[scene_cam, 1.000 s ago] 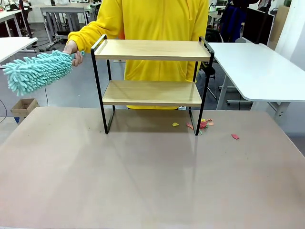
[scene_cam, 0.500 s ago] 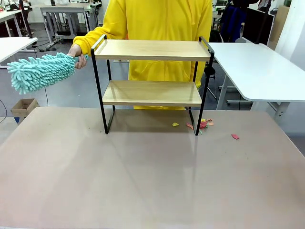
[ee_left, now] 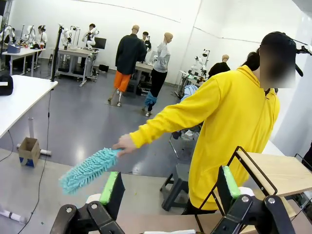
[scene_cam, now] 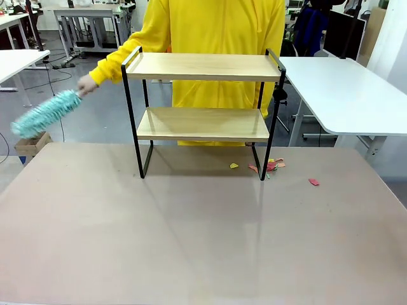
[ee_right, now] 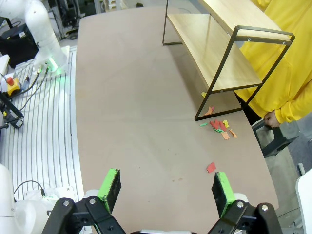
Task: Clean the shelf.
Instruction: Hand the Duster back to the human.
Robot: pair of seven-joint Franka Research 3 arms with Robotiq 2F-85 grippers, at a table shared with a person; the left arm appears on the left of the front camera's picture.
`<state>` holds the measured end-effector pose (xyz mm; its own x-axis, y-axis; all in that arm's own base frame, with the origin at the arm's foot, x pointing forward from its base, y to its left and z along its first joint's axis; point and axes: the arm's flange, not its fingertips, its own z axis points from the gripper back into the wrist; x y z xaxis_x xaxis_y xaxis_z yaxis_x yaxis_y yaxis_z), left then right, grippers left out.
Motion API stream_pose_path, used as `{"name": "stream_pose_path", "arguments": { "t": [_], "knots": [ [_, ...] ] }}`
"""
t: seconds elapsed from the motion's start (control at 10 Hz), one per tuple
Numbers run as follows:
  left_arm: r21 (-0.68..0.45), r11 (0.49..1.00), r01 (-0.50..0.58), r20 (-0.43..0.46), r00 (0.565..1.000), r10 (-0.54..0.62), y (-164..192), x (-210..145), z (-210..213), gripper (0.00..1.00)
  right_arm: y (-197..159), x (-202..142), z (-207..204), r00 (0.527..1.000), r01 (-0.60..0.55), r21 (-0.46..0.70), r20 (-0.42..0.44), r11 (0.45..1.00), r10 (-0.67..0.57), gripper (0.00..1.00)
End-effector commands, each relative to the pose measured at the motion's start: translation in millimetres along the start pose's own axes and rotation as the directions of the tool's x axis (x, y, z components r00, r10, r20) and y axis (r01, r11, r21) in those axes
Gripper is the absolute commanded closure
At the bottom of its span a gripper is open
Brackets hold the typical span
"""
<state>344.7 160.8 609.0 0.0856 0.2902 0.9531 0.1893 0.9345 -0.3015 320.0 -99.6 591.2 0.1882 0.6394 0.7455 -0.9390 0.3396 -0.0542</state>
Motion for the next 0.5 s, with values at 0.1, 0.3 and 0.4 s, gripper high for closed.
{"name": "stream_pose_path", "arguments": {
  "t": [0.1, 0.3, 0.4],
  "knots": [
    [0.004, 1.000, 0.011, 0.003, 1.000, -0.011, -0.4, -2.6, 1.7, 0.00, -1.1, 0.3, 0.8, 0.999, -0.024, -0.002, 0.021, 1.000, 0.024, 0.00],
    [0.004, 1.000, 0.011, 0.003, 1.000, -0.011, -0.4, -2.6, 1.7, 0.00, -1.1, 0.3, 0.8, 0.999, -0.024, -0.002, 0.021, 1.000, 0.024, 0.00],
    [0.004, 1.000, 0.011, 0.003, 1.000, -0.011, -0.4, -2.6, 1.7, 0.00, -1.1, 0.3, 0.8, 0.999, -0.024, -0.002, 0.021, 1.000, 0.024, 0.00]
  ]
}}
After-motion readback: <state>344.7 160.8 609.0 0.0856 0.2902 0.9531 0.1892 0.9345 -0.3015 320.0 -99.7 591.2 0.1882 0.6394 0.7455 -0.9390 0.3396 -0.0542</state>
